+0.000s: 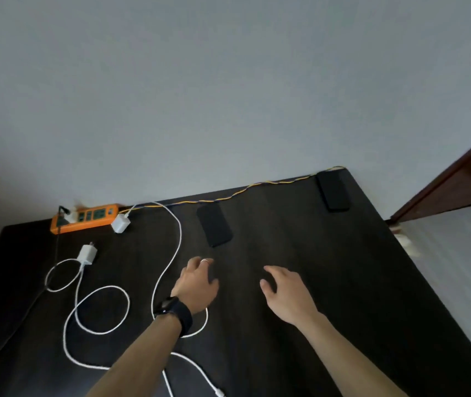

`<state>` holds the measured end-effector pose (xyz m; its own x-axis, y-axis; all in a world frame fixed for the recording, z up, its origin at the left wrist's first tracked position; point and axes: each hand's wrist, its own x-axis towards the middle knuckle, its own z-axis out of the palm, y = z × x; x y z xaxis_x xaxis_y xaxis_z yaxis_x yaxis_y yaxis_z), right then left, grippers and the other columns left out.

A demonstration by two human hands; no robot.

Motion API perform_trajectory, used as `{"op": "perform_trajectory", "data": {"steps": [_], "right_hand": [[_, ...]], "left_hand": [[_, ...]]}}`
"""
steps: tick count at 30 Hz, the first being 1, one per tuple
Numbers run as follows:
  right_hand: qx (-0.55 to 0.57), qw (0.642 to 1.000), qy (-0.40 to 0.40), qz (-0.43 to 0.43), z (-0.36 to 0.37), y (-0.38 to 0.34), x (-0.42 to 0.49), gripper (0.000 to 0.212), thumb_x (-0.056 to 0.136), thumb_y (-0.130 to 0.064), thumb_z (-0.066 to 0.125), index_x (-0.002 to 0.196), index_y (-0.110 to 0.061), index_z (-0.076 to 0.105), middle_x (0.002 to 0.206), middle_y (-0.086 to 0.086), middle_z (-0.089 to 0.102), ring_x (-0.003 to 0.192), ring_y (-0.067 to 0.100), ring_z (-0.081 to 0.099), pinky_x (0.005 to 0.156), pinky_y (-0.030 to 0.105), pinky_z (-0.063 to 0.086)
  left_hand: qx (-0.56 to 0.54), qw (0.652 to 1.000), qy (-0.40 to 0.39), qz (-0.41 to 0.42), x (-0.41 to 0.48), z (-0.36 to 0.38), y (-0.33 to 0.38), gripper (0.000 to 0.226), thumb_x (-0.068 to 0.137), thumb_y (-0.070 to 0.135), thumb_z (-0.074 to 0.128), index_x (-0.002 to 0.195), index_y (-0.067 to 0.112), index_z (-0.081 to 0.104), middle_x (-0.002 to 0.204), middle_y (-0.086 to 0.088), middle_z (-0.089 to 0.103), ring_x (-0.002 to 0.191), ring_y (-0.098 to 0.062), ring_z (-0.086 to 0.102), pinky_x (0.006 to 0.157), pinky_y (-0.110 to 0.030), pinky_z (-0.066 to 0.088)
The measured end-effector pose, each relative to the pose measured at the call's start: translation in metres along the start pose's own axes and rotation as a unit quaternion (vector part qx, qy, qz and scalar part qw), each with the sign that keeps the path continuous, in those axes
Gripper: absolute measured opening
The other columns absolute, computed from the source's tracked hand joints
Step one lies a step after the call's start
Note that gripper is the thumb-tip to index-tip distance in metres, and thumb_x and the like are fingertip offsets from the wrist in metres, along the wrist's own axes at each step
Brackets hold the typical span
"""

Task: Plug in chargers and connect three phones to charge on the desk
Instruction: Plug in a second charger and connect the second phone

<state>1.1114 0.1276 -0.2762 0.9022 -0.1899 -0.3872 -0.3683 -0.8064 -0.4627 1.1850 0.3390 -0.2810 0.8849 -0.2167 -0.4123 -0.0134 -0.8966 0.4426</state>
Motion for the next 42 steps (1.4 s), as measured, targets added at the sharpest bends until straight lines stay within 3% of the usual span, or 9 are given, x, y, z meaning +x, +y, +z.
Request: {"op": "perform_trajectory", "data": {"steps": [5, 12, 19, 23, 29, 32, 36, 39, 42], "right_hand": [[-0.063, 0.997, -0.037, -0.003, -0.007, 0.042, 0.064, 0.059, 0.100, -0.054, 0.038, 0.154, -0.034, 0.027, 0.164, -0.002, 0.023, 0.152, 0.024, 0.019, 0.119, 0.043, 0.030], [-0.196, 0.978, -0.060, -0.026, 0.030, 0.083, 0.127, 0.069, 0.093, -0.073, 0.012, 0.149, -0.050, -0.021, 0.161, -0.005, -0.032, 0.148, 0.029, -0.030, 0.116, 0.071, -0.003], [-0.213, 0.976, 0.031, -0.038, 0.061, 0.090, 0.133, 0.069, 0.092, -0.075, 0.005, 0.149, -0.049, -0.023, 0.161, -0.006, -0.033, 0.148, 0.026, -0.032, 0.114, 0.068, -0.012], [-0.218, 0.976, 0.000, -0.029, 0.062, 0.096, 0.133, 0.070, 0.091, -0.075, 0.004, 0.147, -0.049, -0.026, 0.159, -0.005, -0.037, 0.146, 0.027, -0.035, 0.114, 0.069, -0.010], [-0.197, 0.979, -0.046, -0.030, 0.056, 0.097, 0.137, 0.068, 0.091, -0.075, 0.004, 0.146, -0.051, -0.028, 0.157, -0.008, -0.041, 0.144, 0.024, -0.039, 0.113, 0.071, -0.011], [-0.198, 0.976, -0.093, -0.012, 0.048, 0.095, 0.139, 0.069, 0.092, -0.075, 0.010, 0.145, -0.052, -0.029, 0.154, -0.008, -0.044, 0.142, 0.026, -0.041, 0.113, 0.072, -0.011], [-0.157, 0.969, -0.187, 0.034, 0.018, 0.076, 0.145, 0.075, 0.089, -0.079, 0.020, 0.151, -0.052, -0.014, 0.158, -0.010, -0.038, 0.146, 0.026, -0.035, 0.113, 0.072, -0.006], [0.004, 0.970, -0.223, 0.100, -0.022, 0.047, 0.142, 0.081, 0.086, -0.084, 0.014, 0.155, -0.042, 0.022, 0.168, -0.004, -0.008, 0.154, 0.027, -0.013, 0.119, 0.061, 0.002], [0.190, 0.947, -0.211, 0.152, -0.037, 0.025, 0.116, 0.086, 0.086, -0.084, 0.020, 0.150, -0.030, 0.042, 0.158, 0.005, 0.038, 0.142, 0.028, 0.041, 0.115, 0.050, 0.029]], "left_hand": [[0.013, 0.999, 0.032, -0.030, 0.057, 0.022, 0.021, 0.063, 0.090, 0.035, 0.058, 0.148, 0.024, 0.037, 0.160, -0.010, 0.018, 0.141, -0.035, 0.031, 0.115, -0.040, 0.032], [0.033, 0.993, 0.084, -0.076, 0.125, 0.050, 0.025, 0.076, 0.088, 0.051, 0.060, 0.152, 0.030, 0.026, 0.163, -0.018, 0.005, 0.148, -0.037, 0.015, 0.118, -0.046, 0.024], [0.063, 0.983, 0.124, -0.121, 0.172, 0.056, 0.020, 0.090, 0.079, 0.079, 0.049, 0.152, 0.033, 0.023, 0.160, -0.016, 0.019, 0.145, -0.038, 0.019, 0.114, -0.049, 0.025], [0.091, 0.975, 0.155, -0.128, 0.177, 0.068, 0.035, 0.084, 0.083, 0.068, 0.053, 0.148, 0.018, 0.034, 0.142, -0.019, 0.039, 0.129, -0.039, 0.034, 0.102, -0.046, 0.037], [-0.001, 0.988, 0.091, -0.127, 0.171, 0.050, 0.040, 0.084, 0.073, 0.053, 0.069, 0.146, 0.020, 0.044, 0.132, -0.011, 0.056, 0.126, -0.033, 0.047, 0.102, -0.038, 0.039], [-0.241, 0.955, 0.069, -0.159, 0.156, 0.033, 0.042, 0.073, 0.069, 0.040, 0.079, 0.136, 0.022, 0.058, 0.113, 0.000, 0.071, 0.107, -0.019, 0.065, 0.092, -0.034, 0.054], [-0.548, 0.813, -0.045, -0.193, 0.122, 0.023, 0.046, 0.049, 0.078, 0.013, 0.079, 0.123, 0.018, 0.062, 0.073, 0.004, 0.070, 0.055, -0.004, 0.066, 0.055, -0.022, 0.052], [-0.541, 0.818, -0.077, -0.176, 0.084, 0.026, 0.043, 0.052, 0.076, 0.011, 0.080, 0.124, 0.019, 0.061, 0.082, 0.002, 0.073, 0.064, -0.007, 0.068, 0.064, -0.026, 0.052], [-0.543, 0.818, -0.074, -0.174, 0.043, 0.029, 0.040, 0.072, 0.057, 0.017, 0.088, 0.123, 0.022, 0.061, 0.107, -0.003, 0.076, 0.088, -0.017, 0.073, 0.083, -0.036, 0.057]]}}
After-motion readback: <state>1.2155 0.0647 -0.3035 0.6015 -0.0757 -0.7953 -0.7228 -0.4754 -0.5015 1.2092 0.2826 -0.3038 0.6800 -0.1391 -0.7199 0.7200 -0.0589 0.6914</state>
